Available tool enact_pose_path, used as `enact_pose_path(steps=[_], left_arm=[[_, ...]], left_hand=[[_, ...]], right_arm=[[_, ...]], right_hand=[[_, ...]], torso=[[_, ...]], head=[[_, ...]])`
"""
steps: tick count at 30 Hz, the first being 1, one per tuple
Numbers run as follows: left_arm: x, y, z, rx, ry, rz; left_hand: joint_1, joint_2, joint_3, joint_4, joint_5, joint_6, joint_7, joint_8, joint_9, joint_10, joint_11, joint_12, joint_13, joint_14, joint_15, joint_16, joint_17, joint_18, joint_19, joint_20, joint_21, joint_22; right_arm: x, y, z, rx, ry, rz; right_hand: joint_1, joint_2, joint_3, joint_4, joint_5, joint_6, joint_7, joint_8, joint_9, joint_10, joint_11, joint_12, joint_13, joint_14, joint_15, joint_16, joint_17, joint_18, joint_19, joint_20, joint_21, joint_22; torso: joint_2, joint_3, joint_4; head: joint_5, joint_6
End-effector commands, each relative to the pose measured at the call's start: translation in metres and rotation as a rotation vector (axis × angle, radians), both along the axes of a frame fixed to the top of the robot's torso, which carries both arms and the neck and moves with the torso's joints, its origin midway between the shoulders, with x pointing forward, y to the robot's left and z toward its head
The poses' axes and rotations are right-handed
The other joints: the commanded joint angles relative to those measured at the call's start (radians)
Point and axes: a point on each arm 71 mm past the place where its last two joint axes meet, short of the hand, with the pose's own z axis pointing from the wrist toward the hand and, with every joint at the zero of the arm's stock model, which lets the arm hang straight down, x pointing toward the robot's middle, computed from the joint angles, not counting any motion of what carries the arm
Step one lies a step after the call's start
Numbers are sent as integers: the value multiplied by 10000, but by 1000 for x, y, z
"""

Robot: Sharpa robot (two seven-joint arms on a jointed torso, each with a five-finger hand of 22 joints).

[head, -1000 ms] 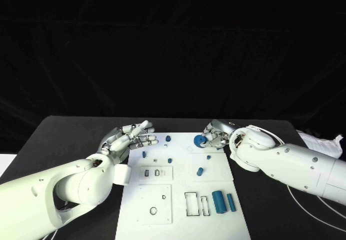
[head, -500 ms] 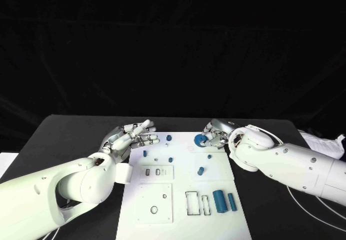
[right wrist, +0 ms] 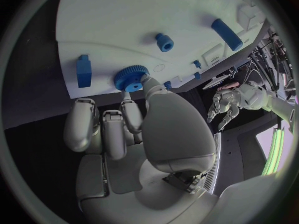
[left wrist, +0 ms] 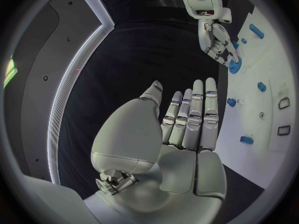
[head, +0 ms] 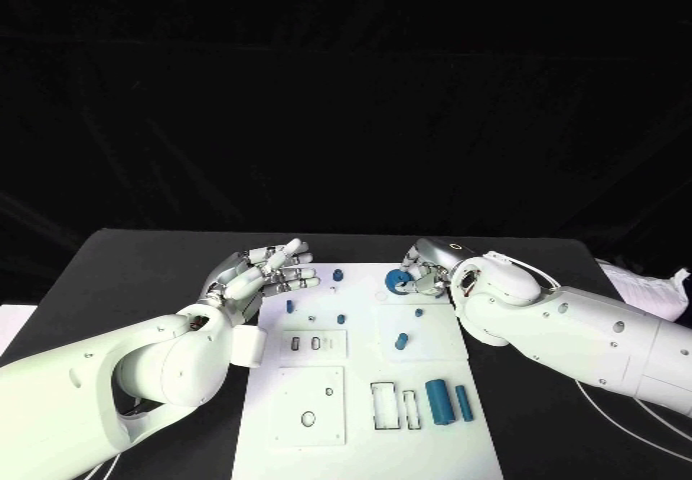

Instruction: Assemble the parts on the task board

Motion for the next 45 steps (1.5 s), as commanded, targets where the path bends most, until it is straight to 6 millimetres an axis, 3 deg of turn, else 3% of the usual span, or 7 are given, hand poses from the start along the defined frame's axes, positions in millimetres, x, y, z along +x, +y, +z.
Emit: enact_pose_path(steps=[1,6,19,28,36,45], left_arm=[[-1,-3,1,-144,-62,-202],[-1,-3,1,-139,-56,-198],[0,-2,1,-123,-56,-159],[0,-1,1,-121,-59,-152],[0,-2,1,-119,-56,-153],[1,-2,0,-121,-70,-139]], left_hand=[[39,24,-3,-49,-26,35,-1,-69,-10,-28,1,-65,-10,48,49,-41,11,111,52,1,-37,-9],[39,24,-3,-49,-26,35,-1,-69,-10,-28,1,-65,-10,48,49,-41,11,111,52,1,-37,-9],[39,24,-3,-49,-26,35,-1,-69,-10,-28,1,-65,-10,48,49,-41,11,111,52,1,-37,-9],[35,42,0,-62,-28,38,-2,-70,-10,-24,0,-68,-10,53,47,-53,22,111,59,0,-47,-16],[35,42,0,-62,-28,38,-2,-70,-10,-24,0,-68,-10,53,47,-53,22,111,59,0,-47,-16],[35,42,0,-62,-28,38,-2,-70,-10,-24,0,-68,-10,53,47,-53,22,111,59,0,-47,-16]], right_arm=[[-2,2,-3,-524,-203,1],[-4,6,0,-411,-640,40],[-23,35,18,441,-2375,830],[-34,67,24,448,-2647,1690],[-34,91,19,368,-2382,2106],[-30,114,6,207,-2025,2368]], right_hand=[[199,118,131,-44,4,180,-45,113,71,142,-15,138,128,684,-56,52,570,-196,55,-20,84,45],[382,300,347,-159,-253,373,-127,216,150,268,-91,308,314,689,-122,66,603,-247,154,-82,245,326],[467,330,681,-333,370,516,-201,252,252,548,-166,746,762,706,-193,102,687,-355,376,-161,583,919],[343,300,712,-299,331,498,-187,219,261,567,-155,759,794,705,-189,100,684,-369,400,-164,625,990],[274,286,730,-282,258,483,-180,195,265,573,-148,761,809,704,-183,98,679,-369,400,-161,629,993],[259,296,744,-277,242,484,-180,191,267,577,-147,767,819,703,-182,95,674,-373,406,-160,641,1016]], torso=[[0,-4,5],[0,-3,2],[-2,4,15],[-2,-18,24],[-2,-25,43],[8,-10,46]], head=[[-15,-12],[-26,-3],[13,25],[66,-2],[91,-18],[135,-37]])
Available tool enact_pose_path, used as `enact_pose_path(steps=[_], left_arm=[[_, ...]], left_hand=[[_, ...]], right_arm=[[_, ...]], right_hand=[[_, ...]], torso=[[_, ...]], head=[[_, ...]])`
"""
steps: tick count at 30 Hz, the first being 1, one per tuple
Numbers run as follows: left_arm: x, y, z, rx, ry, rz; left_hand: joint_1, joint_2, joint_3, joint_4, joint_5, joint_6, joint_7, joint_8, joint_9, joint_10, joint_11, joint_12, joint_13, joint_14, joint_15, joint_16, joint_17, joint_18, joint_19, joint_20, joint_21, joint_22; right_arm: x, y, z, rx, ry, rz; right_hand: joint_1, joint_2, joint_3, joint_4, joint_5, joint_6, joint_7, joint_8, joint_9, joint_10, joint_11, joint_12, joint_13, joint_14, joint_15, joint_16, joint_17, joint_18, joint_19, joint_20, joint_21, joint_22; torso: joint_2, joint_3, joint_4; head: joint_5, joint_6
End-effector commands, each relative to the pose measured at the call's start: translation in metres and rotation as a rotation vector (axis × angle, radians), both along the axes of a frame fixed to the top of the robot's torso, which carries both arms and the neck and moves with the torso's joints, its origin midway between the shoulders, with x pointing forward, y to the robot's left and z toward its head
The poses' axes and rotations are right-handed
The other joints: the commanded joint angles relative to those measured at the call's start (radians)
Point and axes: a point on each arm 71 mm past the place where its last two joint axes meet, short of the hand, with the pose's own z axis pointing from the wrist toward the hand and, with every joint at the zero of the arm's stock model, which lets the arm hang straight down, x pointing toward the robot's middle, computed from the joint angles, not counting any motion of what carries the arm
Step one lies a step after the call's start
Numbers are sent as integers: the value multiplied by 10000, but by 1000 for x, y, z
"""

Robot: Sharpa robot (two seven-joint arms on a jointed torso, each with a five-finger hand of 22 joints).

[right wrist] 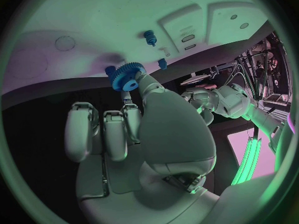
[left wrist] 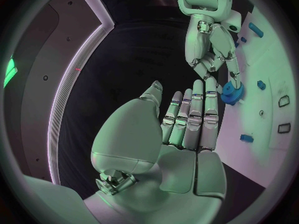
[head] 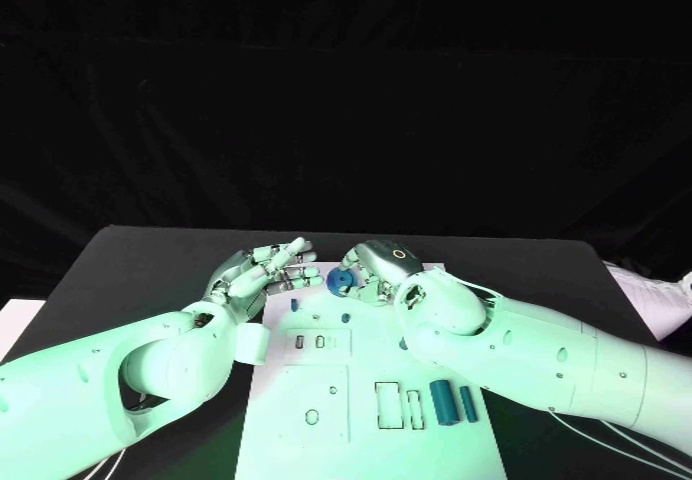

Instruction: Assemble the parts on the task board

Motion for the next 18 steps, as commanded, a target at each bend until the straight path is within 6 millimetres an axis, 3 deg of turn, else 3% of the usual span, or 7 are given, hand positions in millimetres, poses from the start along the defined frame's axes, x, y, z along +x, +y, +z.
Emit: enact_pose_path(steps=[1,11,18], left_arm=[[0,-2,1,-133,-82,-158],[0,-2,1,-119,-81,-127],[1,-2,1,-122,-76,-140]], left_hand=[[35,45,1,-64,-28,38,-1,-36,-10,-24,0,-69,-10,54,47,-54,12,111,60,-1,-48,-17],[28,60,3,-67,-28,40,0,-36,-10,-22,0,-71,-10,57,46,-60,19,110,64,-1,-53,-21],[28,60,3,-67,-28,40,0,-36,-10,-22,0,-71,-10,57,46,-60,19,110,64,-1,-53,-21]], right_arm=[[2,5,-4,-372,42,165],[6,13,-11,-587,278,137],[7,17,-14,-747,445,144]], right_hand=[[-100,-20,82,24,-23,140,-101,24,253,72,4,47,447,700,-38,57,670,-65,104,0,51,15],[-127,-32,98,20,-58,112,-91,-1,251,61,10,24,439,698,-34,53,664,-67,105,3,57,26],[-237,-95,101,36,-162,26,-52,-74,243,18,42,-57,401,697,-10,52,666,-69,99,19,63,36]], torso=[[4,7,16],[7,15,-40],[1,14,-27]], head=[[22,-20],[75,-30],[95,-56]])
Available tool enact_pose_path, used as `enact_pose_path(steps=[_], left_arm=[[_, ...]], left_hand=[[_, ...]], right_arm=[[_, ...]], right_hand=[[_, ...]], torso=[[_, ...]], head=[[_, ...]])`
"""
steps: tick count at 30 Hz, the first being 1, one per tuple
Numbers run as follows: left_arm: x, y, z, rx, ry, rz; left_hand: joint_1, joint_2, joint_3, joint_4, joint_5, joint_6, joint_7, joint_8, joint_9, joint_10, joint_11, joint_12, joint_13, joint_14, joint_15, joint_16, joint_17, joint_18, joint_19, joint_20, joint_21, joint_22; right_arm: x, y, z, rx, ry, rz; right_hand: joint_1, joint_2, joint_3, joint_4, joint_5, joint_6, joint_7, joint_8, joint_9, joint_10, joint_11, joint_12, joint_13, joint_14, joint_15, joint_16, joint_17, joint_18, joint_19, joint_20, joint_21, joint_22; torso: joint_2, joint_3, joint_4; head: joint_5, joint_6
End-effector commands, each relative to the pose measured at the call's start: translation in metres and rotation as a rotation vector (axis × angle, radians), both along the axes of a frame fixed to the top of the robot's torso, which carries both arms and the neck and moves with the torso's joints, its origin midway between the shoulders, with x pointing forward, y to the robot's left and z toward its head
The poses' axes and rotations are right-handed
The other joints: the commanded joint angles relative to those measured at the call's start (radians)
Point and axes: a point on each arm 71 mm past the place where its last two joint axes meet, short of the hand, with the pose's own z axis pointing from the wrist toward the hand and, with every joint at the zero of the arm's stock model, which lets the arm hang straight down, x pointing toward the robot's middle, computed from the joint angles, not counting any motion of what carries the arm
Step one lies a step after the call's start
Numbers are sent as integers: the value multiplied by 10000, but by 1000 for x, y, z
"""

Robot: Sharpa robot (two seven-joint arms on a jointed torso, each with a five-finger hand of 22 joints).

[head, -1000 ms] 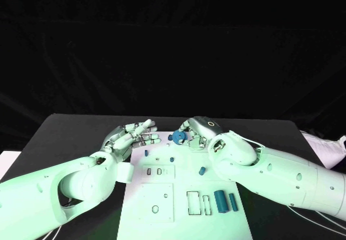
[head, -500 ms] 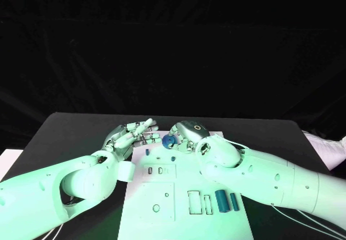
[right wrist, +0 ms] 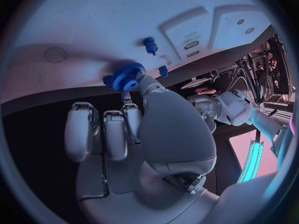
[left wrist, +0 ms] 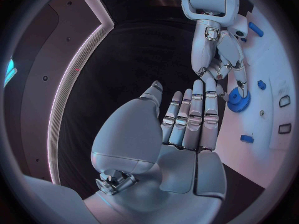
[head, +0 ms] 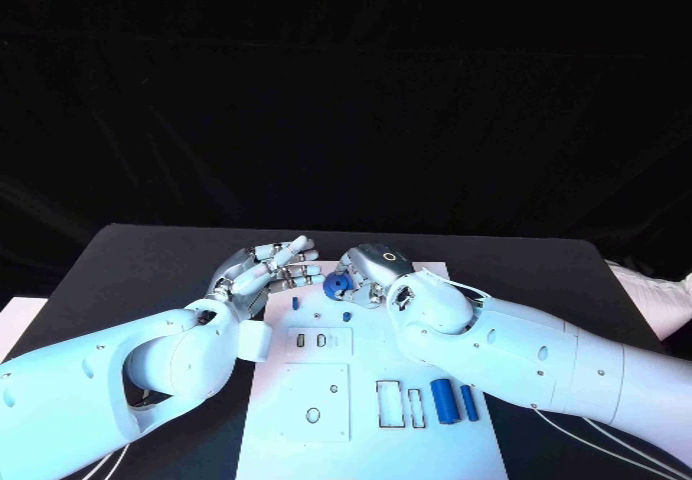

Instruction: Assemble the parts on the task board

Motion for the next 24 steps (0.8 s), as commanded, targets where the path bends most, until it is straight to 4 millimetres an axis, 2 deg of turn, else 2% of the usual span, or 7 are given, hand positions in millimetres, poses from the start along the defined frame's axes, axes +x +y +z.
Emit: enact_pose_path(steps=[1,5,8,11,15,18,24], left_arm=[[0,-2,1,-130,-74,-160],[0,-2,1,-125,-73,-152],[0,-2,1,-121,-70,-148],[-1,-2,1,-122,-68,-152],[-1,-2,1,-121,-64,-155],[-1,-2,1,-117,-63,-150],[-1,-1,1,-114,-63,-141]], left_hand=[[29,61,3,-67,-28,40,0,-37,-10,-23,0,-29,-10,57,46,-61,10,110,64,-1,-53,-9],[29,61,3,-67,-28,40,0,-37,-10,-23,0,-29,-10,57,46,-61,10,110,64,-1,-53,-9],[29,61,3,-67,-28,40,0,-37,-10,-23,0,-29,-10,57,46,-61,10,110,64,-1,-53,-9],[29,61,3,-67,-28,40,0,-37,-10,-23,0,-29,-10,57,46,-61,10,110,64,-1,-53,-9],[29,61,3,-67,-28,40,0,-37,-10,-23,0,-29,-10,57,46,-61,10,110,64,-1,-53,-9],[29,61,3,-67,-28,40,0,-37,-10,-23,0,-29,-10,57,46,-61,10,110,64,-1,-53,-9],[29,61,3,-67,-28,40,0,-37,-10,-23,0,-29,-10,57,46,-61,10,110,64,-1,-53,-9]], right_arm=[[0,2,-3,-400,157,104],[2,0,-5,-501,234,28],[3,0,-6,-548,327,5],[4,0,-7,-598,437,41],[4,0,-8,-578,602,133],[5,-1,-8,-457,707,214],[4,-6,-4,85,402,280]], right_hand=[[-161,-29,53,-4,-95,7,-20,-56,236,-7,53,-108,370,697,-2,52,666,-70,59,-11,60,-7],[-314,-119,23,48,-242,-219,61,-219,188,-163,121,-415,161,697,51,56,684,-68,39,30,50,-23],[-597,-255,-96,198,-588,-824,228,-655,49,-409,279,-863,-138,705,180,81,752,-73,16,137,49,-16],[-759,-407,-198,414,-714,-1580,441,-1091,-133,-600,467,-1111,-296,724,346,140,896,-82,4,273,69,28],[-900,-478,-276,727,-807,-1679,508,-1075,-162,-657,544,-1136,-301,735,422,180,993,-79,-3,373,92,64],[-1386,-377,-516,1191,-749,-1527,499,-1036,-138,-648,557,-1046,-225,742,444,207,1056,-79,-6,420,119,104],[-1688,-142,-821,1198,-580,-1311,473,-990,-107,-556,544,-807,-39,753,444,238,1127,-95,25,431,192,221]], torso=[[0,0,5],[2,-1,-2],[9,2,-12],[8,-2,-10],[3,2,7],[3,-1,3],[4,17,-10]], head=[[0,-20],[-9,-28],[-5,-31],[-14,-26],[-26,-37],[-17,-34],[-9,-33]])
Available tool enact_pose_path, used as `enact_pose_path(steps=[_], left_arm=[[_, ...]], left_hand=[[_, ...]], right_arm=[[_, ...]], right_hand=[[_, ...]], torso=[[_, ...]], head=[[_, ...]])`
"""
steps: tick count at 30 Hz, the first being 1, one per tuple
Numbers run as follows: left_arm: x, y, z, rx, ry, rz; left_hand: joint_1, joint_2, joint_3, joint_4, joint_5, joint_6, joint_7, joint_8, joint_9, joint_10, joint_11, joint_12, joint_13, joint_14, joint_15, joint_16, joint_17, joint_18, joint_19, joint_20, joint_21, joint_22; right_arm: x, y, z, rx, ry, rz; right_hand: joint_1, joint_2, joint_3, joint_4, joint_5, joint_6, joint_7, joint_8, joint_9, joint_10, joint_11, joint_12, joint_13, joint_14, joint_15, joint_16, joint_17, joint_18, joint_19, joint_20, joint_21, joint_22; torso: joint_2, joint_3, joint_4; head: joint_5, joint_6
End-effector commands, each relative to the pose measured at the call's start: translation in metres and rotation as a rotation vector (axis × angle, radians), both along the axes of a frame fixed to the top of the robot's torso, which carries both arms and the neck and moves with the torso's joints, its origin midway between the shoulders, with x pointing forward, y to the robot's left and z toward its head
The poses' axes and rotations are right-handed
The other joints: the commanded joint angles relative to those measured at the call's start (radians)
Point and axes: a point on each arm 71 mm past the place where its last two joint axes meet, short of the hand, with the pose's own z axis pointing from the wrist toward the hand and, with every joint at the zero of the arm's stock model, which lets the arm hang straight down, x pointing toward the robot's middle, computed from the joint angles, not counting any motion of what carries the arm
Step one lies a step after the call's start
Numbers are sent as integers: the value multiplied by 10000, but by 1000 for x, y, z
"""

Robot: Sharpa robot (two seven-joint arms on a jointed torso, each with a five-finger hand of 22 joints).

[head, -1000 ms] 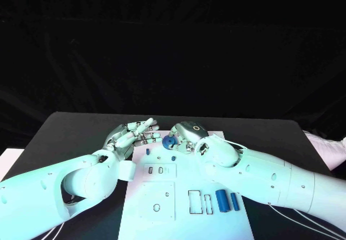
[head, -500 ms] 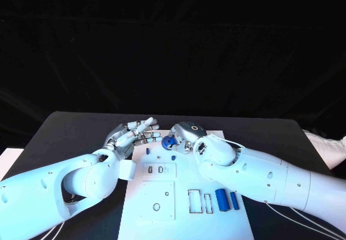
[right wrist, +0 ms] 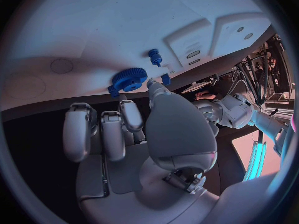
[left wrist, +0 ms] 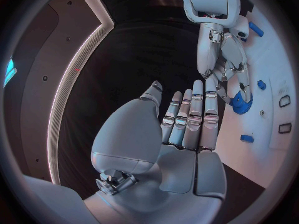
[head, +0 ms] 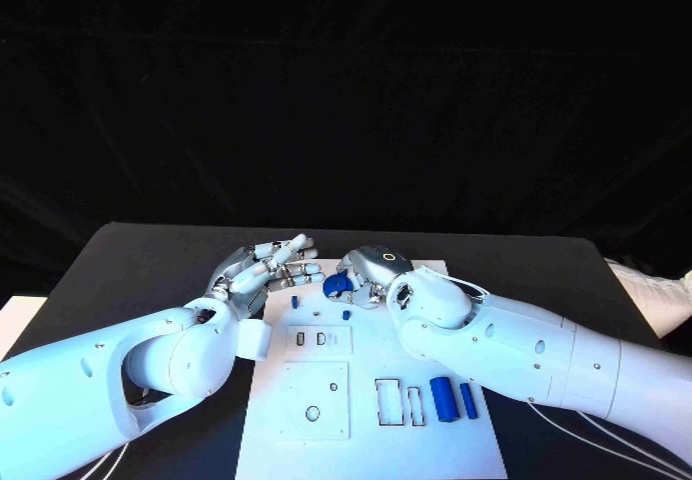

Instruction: Assemble the parts on the task board

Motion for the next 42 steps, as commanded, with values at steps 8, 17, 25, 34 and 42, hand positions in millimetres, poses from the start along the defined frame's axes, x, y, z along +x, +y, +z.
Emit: enact_pose_path(steps=[8,17,25,34,42], left_arm=[[0,2,1,-86,-66,-75],[2,7,1,61,-231,6],[9,17,-1,161,-369,230],[12,20,-4,195,-343,274],[13,21,-6,208,-323,290]], left_hand=[[16,80,3,-74,-29,38,5,-40,-11,-24,2,-35,-11,62,47,-73,24,110,72,-2,-62,-17],[14,79,1,-77,-30,37,7,-41,-12,-25,3,-37,-12,63,47,-75,26,109,73,-2,-64,-18],[26,84,5,-98,-29,50,1,-35,-9,-6,-2,-30,-8,65,46,-84,34,109,77,-3,-71,-23],[34,89,8,-114,-28,63,-5,-30,-7,12,-7,-23,-6,69,43,-91,40,109,80,-4,-77,-27],[33,90,8,-115,-29,64,-6,-30,-7,15,-7,-23,-6,69,43,-92,42,109,81,-4,-78,-28]], right_arm=[[-9,-24,17,2188,-1222,393],[-15,-96,12,3572,345,896],[-15,-162,-9,4318,1967,518],[-13,-201,-16,3860,1834,10],[-7,-213,-20,3790,1778,-315]], right_hand=[[221,251,-88,-131,553,294,-69,78,38,58,-24,128,103,732,3,20,1047,-86,-4,33,48,-2],[1095,133,-48,-676,587,228,-56,2,-5,-242,-28,-284,-169,700,-5,-45,964,-42,-147,23,-98,-241],[1682,29,-49,-1176,554,121,-29,8,-36,-372,-9,-444,-272,751,15,63,1239,-28,-191,40,-143,-316],[1940,53,-17,-1416,669,210,-46,47,-20,-312,-29,-367,-221,765,3,90,1310,-35,-169,32,-114,-267],[1974,89,-1,-1449,648,227,-46,50,-18,-279,-30,-322,-190,775,1,110,1357,-40,-156,30,-98,-239]], torso=[[-4,12,-37],[-74,33,-218],[-132,127,-418],[-146,216,-472],[-138,197,-460]], head=[[25,53],[123,170],[276,189],[177,147],[118,143]])
